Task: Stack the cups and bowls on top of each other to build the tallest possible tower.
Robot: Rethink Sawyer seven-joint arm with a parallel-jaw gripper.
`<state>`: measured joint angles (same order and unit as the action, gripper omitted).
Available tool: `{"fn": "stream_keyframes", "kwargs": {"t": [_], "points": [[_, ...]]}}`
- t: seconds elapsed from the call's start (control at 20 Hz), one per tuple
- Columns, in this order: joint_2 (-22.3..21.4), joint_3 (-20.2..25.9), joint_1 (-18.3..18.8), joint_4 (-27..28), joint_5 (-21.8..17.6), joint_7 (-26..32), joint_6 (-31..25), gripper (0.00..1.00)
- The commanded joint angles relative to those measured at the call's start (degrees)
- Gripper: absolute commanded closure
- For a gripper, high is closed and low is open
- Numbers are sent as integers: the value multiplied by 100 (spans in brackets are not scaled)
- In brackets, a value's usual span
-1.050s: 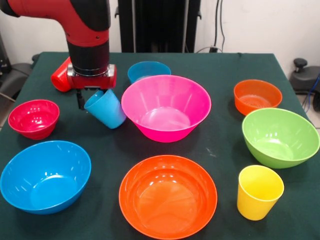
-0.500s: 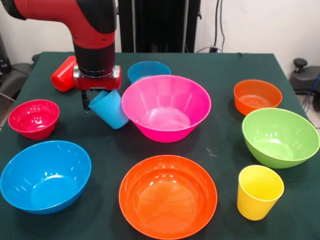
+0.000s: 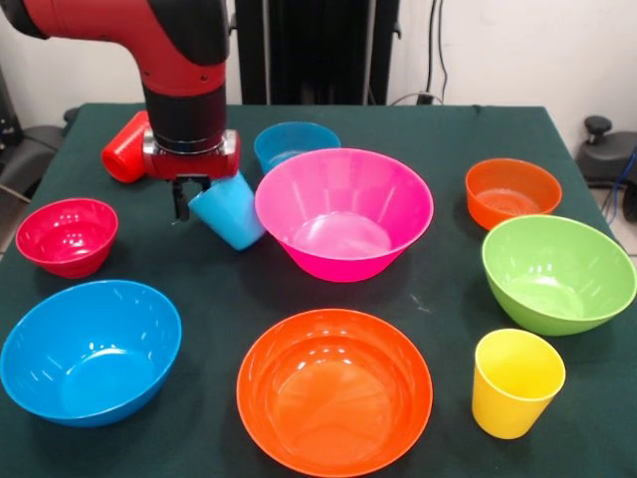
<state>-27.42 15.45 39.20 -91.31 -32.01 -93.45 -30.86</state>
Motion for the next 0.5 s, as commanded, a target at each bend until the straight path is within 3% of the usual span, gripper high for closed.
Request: {"fn": "stream_keyframes", "kwargs": {"t": [0.05, 0.5], "points": [[21, 664, 74, -221, -94, 270, 386, 100], [-342, 630, -7, -346, -1, 213, 1, 100]]}}
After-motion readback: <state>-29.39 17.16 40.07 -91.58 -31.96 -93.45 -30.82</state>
